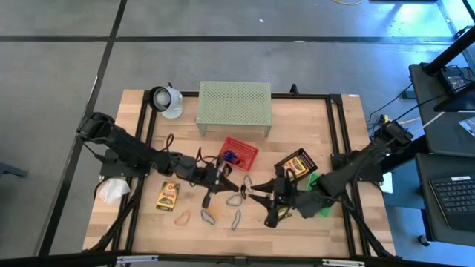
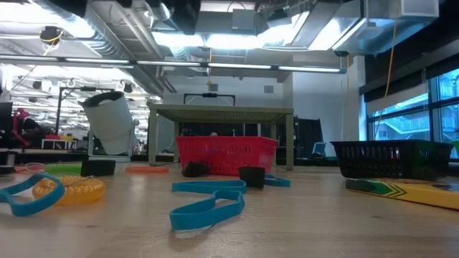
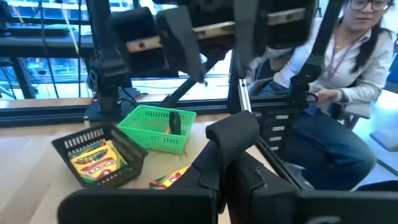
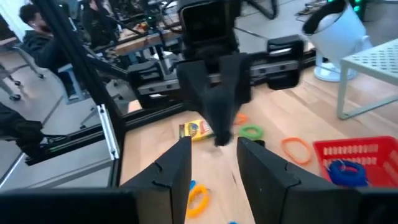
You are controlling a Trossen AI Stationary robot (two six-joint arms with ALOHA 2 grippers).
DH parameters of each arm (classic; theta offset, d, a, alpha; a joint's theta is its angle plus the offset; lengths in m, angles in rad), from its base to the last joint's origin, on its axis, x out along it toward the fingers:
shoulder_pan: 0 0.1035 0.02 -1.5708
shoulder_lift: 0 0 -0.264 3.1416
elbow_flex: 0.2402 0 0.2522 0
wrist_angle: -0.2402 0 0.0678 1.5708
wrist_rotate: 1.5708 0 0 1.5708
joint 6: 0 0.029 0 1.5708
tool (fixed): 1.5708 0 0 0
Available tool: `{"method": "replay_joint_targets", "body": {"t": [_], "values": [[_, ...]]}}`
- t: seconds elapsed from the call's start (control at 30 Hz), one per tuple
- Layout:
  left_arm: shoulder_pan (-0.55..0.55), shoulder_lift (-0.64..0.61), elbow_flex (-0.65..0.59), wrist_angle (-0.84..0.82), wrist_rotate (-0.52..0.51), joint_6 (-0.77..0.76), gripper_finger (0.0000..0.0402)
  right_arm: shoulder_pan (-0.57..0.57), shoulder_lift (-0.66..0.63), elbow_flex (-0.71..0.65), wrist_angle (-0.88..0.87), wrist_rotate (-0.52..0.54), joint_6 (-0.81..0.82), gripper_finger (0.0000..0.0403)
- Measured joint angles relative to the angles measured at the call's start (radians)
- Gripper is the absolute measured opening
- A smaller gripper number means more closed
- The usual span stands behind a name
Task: Pick & Place Office Desk Supplies
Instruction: Put the black rubber band into the green bin
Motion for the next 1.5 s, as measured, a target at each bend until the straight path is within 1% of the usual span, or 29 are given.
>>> {"method": "replay_joint_targets", "body": {"t": [0.1, 0.3, 0.47, 0.7, 1.0, 1.2, 1.27, 1.33, 1.4, 1.47, 1.5], "values": [[0.022, 0.000, 0.000, 0.000, 0.032, -0.008, 0.0001, -0.028, 0.023, 0.000, 0.025, -0.007, -0.005, 0.0130], [0.046, 0.000, 0.000, -0.004, 0.053, -0.011, 0.0001, -0.054, 0.040, 0.000, 0.063, -0.021, -0.028, 0.0130], [0.056, 0.000, 0.000, 0.001, 0.059, -0.021, 0.0001, -0.084, 0.074, 0.000, 0.122, -0.090, -0.032, 0.0130], [0.057, 0.000, 0.000, 0.002, 0.082, -0.028, 0.0001, -0.109, 0.087, 0.000, 0.154, -0.107, -0.077, 0.0130], [0.057, 0.001, -0.001, 0.001, 0.083, -0.036, 0.0001, -0.158, 0.113, 0.000, 0.231, -0.200, -0.101, 0.0130], [0.057, 0.002, -0.003, -0.006, 0.093, -0.037, 0.0001, -0.171, 0.137, 0.000, 0.270, -0.198, -0.100, 0.0129], [0.057, 0.002, -0.003, 0.003, 0.099, -0.036, 0.0001, -0.171, 0.137, 0.000, 0.283, -0.196, -0.101, 0.0121], [0.057, 0.002, -0.003, 0.002, 0.100, -0.037, 0.0001, -0.171, 0.138, 0.000, 0.281, -0.194, -0.103, 0.0099], [0.057, 0.002, -0.003, 0.004, 0.104, -0.036, 0.0001, -0.171, 0.138, 0.000, 0.280, -0.192, -0.105, 0.0065], [0.057, 0.002, -0.003, 0.002, 0.107, -0.036, 0.0001, -0.172, 0.138, 0.000, 0.280, -0.193, -0.110, 0.0023], [0.057, 0.002, -0.003, 0.002, 0.107, -0.036, 0.0001, -0.172, 0.138, 0.000, 0.280, -0.190, -0.118, 0.0013]]}}
